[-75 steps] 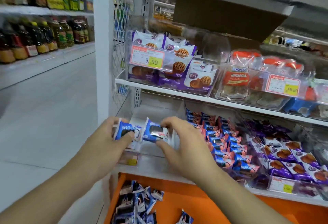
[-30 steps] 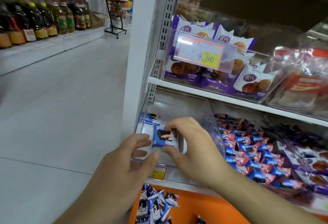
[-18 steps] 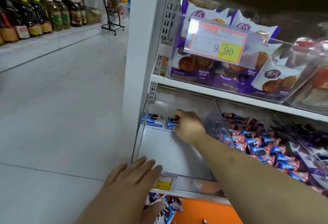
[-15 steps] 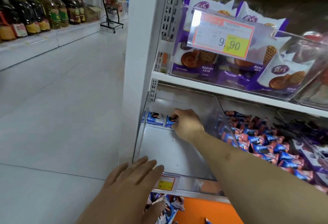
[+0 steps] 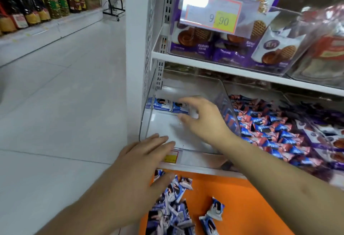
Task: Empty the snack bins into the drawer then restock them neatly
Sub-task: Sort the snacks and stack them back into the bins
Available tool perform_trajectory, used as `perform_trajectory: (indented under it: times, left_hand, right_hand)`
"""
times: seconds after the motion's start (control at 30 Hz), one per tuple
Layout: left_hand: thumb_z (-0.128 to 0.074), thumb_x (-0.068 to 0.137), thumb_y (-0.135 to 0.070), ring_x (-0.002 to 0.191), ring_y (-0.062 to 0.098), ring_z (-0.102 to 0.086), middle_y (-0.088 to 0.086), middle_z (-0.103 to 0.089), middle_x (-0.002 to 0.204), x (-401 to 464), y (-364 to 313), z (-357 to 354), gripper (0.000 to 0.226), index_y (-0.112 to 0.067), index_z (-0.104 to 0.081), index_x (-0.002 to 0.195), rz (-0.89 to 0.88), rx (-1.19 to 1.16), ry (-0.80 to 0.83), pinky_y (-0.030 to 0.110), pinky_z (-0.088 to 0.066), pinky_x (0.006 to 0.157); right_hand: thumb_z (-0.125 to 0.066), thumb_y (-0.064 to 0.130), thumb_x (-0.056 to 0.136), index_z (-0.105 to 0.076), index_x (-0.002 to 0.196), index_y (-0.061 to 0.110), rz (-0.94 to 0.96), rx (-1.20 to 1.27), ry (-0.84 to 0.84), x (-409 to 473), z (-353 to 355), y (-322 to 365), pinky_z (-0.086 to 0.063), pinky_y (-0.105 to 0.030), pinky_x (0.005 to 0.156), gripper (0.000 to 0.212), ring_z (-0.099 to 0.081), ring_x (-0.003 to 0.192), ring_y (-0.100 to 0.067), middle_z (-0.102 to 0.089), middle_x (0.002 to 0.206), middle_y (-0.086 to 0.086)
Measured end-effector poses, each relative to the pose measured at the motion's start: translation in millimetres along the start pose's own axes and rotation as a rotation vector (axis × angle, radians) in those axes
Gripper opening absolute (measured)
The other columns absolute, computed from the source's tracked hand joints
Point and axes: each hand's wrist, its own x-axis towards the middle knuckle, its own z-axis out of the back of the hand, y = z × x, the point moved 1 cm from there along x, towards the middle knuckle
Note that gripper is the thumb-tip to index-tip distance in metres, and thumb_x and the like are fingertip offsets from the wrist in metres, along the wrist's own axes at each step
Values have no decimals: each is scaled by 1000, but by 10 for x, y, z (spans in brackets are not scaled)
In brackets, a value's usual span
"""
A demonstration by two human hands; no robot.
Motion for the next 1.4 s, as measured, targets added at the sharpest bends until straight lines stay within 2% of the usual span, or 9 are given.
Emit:
perform_trajectory:
  times: [0.13, 0.23, 0.33, 0.5, 0.73, 0.9, 1.03, 1.17, 1.4]
  left_hand:
    - [-54, 97, -62, 120, -9, -46, -36, -43, 140, -110, -169, -83, 52, -49, -46, 146, -32, -111, 8, 21, -43, 106]
    - [-60, 96, -57, 112, -6, -50, -29, -53, 120, -177, -268, -441, 44, -42, -55, 138, -54, -74, 150, 26, -48, 98]
    - [-64, 97, -53, 125, 4, -49, -18, -50, 136, -210, -280, -898, 51, -36, -51, 143, -26, 4, 342, 36, -42, 111]
    - [-80, 87, -47, 147, 15, -35, -10, -23, 165, -88, -189, -1639, 93, -35, -26, 162, 152, 25, 513, 35, -41, 116]
    - [-96, 62, -50, 151, 39, 34, -8, 40, 163, 143, 140, -2661, 143, -54, 9, 159, 587, -2, 649, 61, -13, 124]
    - [-97, 66, -42, 157, 36, 16, -7, 18, 171, 68, 293, -3001, 127, -43, -15, 163, 572, 50, 531, 59, -20, 126]
    - [-89, 76, -11, 145, 25, -41, -6, -12, 170, 52, 361, -3086, 91, -38, -47, 152, 451, 51, 427, 32, -51, 104]
    - [-77, 86, -1, 95, 4, -59, -4, -44, 149, 118, 288, -3041, 54, -34, -65, 128, 394, 19, 371, 20, -50, 80]
    - [-80, 85, -6, 113, -4, -56, -25, -54, 127, 190, -17, -2480, 52, -42, -69, 121, 298, -136, 279, -2, -38, 80]
  right_hand:
    - [-69, 9, 97, -73, 110, 14, 137, 346, 123, -1016, 621, 462, -52, -31, 78, 14, -68, 98, -22, -70, 107, 3]
    - [-67, 19, 96, -72, 101, 21, 72, 298, 394, -1680, 624, 276, -51, -26, 72, 8, -67, 86, -17, -71, 94, 5]
    - [-67, 29, 88, -67, 113, 29, -17, -9, 687, -2183, 127, -417, -52, -29, 86, 25, -63, 98, -10, -67, 106, 10]
    - [-82, 38, 84, -42, 156, 33, -302, -243, 956, -2573, -476, -1485, -38, -32, 116, 82, -40, 147, -29, -37, 160, -8]
    - [-88, 62, 70, -16, 161, 53, -483, -205, 1010, -2745, -1180, -2083, -33, -64, 118, 116, 1, 157, -46, 14, 173, -6]
    - [-73, 54, 86, -41, 150, 48, -279, -242, 889, -2952, -1468, -2039, -45, -56, 107, 71, -18, 149, -40, -18, 162, -4]
    - [-53, 54, 102, -54, 138, 39, -192, -151, 841, -3039, -1504, -2006, -51, -45, 94, 39, -37, 133, -35, -35, 155, -1]
    - [-71, 46, 95, -58, 137, 31, -288, -18, 866, -2949, -1375, -1981, -46, -34, 91, 46, -48, 124, -29, -46, 135, -3]
    - [-93, 42, 75, -63, 126, 36, -394, 194, 856, -2651, -811, -1667, -56, -38, 85, 60, -59, 101, -18, -54, 117, 4]
